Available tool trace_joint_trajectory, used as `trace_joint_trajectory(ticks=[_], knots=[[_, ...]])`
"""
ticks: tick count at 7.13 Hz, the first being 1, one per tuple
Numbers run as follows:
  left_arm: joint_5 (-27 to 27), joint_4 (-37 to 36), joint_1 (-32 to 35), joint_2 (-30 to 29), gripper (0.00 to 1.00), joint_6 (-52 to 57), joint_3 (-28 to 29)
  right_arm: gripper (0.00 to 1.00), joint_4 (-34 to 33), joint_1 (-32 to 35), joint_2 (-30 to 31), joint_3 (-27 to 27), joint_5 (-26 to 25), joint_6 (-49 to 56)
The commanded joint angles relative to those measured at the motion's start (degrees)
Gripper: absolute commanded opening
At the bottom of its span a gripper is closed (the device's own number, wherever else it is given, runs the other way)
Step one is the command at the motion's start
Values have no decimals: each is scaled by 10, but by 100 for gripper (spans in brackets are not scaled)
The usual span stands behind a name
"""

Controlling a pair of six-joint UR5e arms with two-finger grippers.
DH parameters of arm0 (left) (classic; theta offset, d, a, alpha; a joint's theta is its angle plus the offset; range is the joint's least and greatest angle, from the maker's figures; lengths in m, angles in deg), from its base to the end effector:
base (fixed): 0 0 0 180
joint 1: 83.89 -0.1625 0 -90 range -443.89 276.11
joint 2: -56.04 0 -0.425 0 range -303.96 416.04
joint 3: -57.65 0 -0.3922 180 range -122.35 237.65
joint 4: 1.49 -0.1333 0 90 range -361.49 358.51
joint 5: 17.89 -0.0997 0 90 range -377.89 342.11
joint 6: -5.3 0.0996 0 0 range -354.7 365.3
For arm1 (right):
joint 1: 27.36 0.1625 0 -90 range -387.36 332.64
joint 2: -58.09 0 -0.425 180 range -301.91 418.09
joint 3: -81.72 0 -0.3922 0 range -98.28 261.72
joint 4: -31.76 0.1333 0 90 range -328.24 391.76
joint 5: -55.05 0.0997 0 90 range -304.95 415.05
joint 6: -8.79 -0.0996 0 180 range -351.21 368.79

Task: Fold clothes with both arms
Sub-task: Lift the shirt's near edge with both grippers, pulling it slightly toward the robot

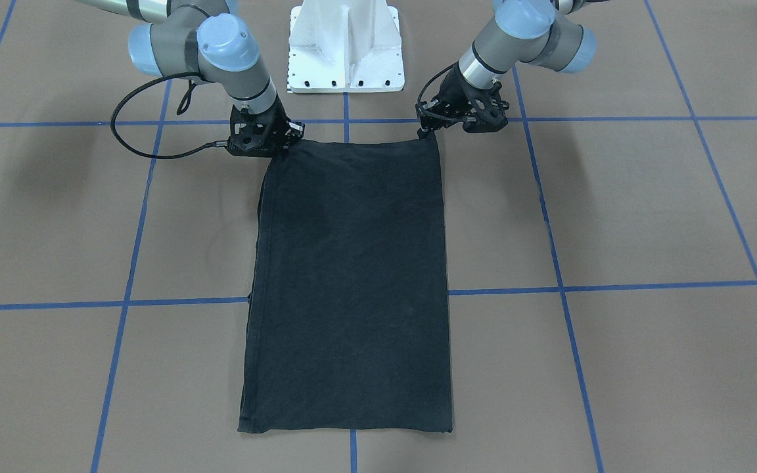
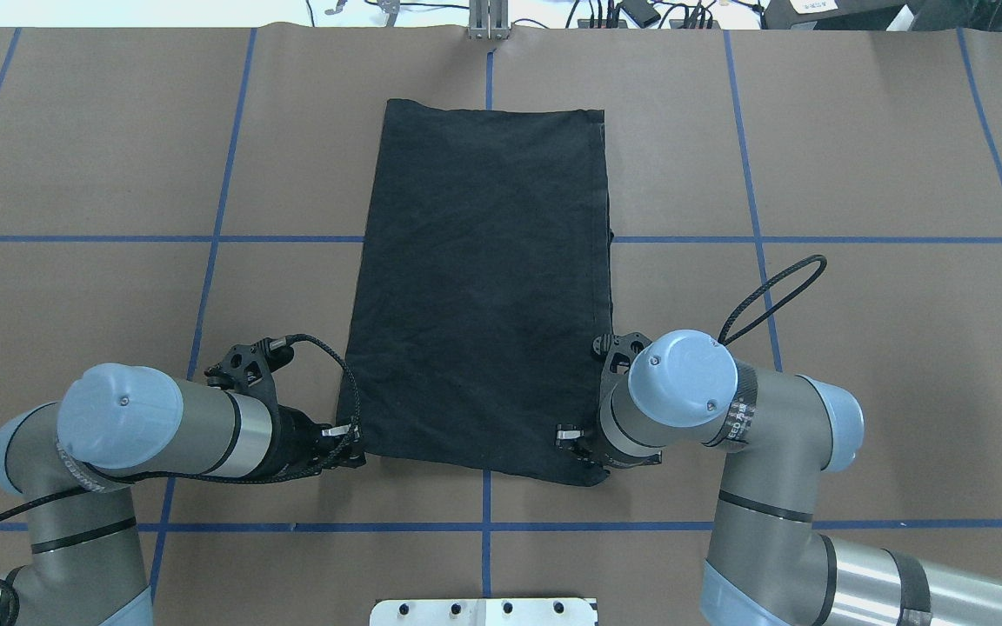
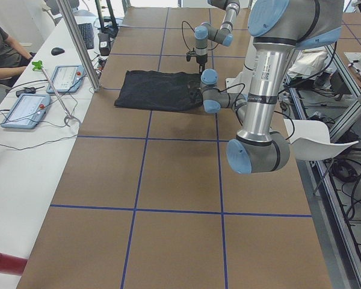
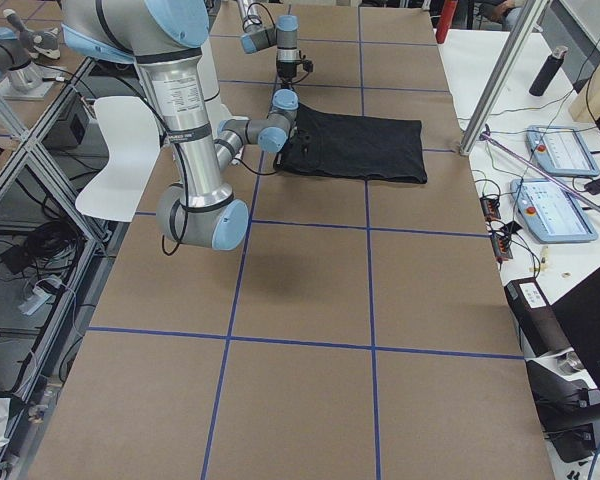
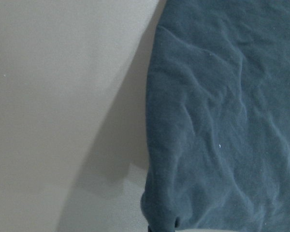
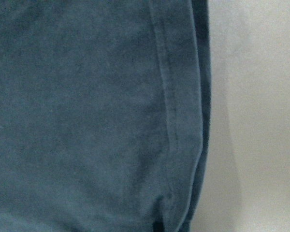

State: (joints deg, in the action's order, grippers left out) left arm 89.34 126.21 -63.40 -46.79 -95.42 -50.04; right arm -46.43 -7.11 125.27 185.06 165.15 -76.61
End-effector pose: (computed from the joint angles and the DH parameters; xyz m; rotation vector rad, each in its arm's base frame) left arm 0.4860 -0.2924 0.3204 -0.1631 1.2028 -0.2976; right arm -0.5452 -0.3067 0.3114 -0.1440 -0.8796 0.1080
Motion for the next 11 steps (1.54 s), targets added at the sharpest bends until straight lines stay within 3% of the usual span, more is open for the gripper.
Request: trace_joint_trajectory(ticks=[1,3,5,6,8,11], knots=[[0,0,6,0,0,0,-2,0,4,3,-2,5,3,-3],[2,-32,11,2,0,0,-35,0,3,9,-11,19,16,-2],[21,-85,10,4,0,1,-79,0,4,12,-1,43,97,0],[46,-104,10,3,0,0,-89,0,4,13,14,61,126,3],[48,-106,4,8,0,-1,-91,0,4,15,67,114,154,6],[68,-107,-23,16,0,-51,-111,0,4,30,109,149,183,12]])
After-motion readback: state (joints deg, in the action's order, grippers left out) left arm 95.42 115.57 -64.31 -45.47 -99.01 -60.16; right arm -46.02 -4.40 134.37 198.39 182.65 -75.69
